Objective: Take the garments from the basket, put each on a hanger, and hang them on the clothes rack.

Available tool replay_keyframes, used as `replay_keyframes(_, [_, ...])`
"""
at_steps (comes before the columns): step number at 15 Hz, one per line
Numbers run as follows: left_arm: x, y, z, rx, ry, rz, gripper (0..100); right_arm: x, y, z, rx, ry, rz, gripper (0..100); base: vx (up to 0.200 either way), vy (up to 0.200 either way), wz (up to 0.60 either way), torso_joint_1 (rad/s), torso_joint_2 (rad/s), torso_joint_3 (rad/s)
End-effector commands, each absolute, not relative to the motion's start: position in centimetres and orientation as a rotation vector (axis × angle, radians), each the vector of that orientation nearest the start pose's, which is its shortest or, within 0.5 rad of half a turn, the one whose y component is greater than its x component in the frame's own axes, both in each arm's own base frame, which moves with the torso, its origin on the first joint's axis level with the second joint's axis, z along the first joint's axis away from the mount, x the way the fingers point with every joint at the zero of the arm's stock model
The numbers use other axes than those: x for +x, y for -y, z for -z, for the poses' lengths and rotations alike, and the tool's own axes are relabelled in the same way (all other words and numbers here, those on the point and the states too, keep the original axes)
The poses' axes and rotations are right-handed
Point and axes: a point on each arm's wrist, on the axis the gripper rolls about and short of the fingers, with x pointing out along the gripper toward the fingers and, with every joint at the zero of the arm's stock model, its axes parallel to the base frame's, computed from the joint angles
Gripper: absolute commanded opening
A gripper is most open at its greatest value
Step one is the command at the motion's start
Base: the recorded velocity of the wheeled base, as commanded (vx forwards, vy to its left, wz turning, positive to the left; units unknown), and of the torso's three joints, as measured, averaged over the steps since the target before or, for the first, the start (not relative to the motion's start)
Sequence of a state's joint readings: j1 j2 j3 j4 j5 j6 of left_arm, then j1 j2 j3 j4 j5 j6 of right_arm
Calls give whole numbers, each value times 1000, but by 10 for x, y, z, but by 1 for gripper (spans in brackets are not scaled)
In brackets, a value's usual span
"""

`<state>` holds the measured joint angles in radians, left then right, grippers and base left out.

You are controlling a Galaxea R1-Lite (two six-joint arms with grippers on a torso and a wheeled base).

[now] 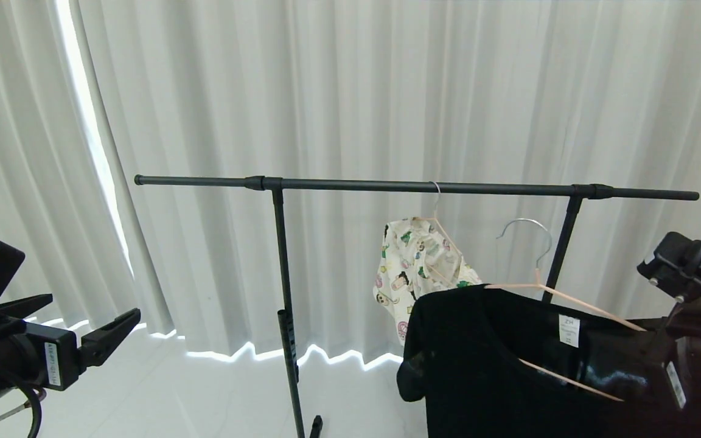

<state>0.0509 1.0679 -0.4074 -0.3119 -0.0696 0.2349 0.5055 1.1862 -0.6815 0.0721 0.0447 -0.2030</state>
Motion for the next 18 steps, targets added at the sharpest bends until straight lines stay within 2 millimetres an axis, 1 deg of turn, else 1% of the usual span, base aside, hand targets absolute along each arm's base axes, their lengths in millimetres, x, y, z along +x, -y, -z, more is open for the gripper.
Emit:
replay_keyframes(1, [137, -5, -180, 211, -350, 60, 100, 130, -70, -203, -306, -520, -532, 0, 0, 0, 0, 0, 0, 0])
replay_keyframes(4, [138, -5, -180, 213, -350, 60, 100, 119, -54, -191, -303, -556, -447, 0, 0, 0, 0, 0, 0, 0])
replay_keyframes(6, [139, -6, -180, 212, -351, 59, 100, 114, -40, -186, -285, -584, -352, 0, 0, 0, 0, 0, 0, 0])
replay_keyframes(9, [139, -6, -180, 214, -353, 59, 100, 113, -23, -184, -247, -608, -223, 0, 0, 0, 0, 0, 0, 0])
replay_keyframes(11, [139, -6, -179, 213, -358, 60, 100, 113, -16, -181, -228, -623, -165, 0, 0, 0, 0, 0, 0, 0])
replay_keyframes(12, [139, -6, -179, 213, -358, 60, 100, 113, -16, -181, -228, -623, -165, 0, 0, 0, 0, 0, 0, 0])
replay_keyframes(13, [139, -5, -179, 218, -357, 62, 100, 114, -12, -178, -218, -643, -128, 0, 0, 0, 0, 0, 0, 0])
replay_keyframes(14, [140, -6, -183, 294, -339, 73, 100, 117, -7, -177, -203, -661, -84, 0, 0, 0, 0, 0, 0, 0])
replay_keyframes(16, [143, -5, -185, 378, -334, 91, 100, 123, 0, -175, -189, -683, -36, 0, 0, 0, 0, 0, 0, 0])
replay_keyframes(18, [143, -4, -185, 379, -332, 102, 100, 134, 0, -176, -178, -661, -40, 0, 0, 0, 0, 0, 0, 0])
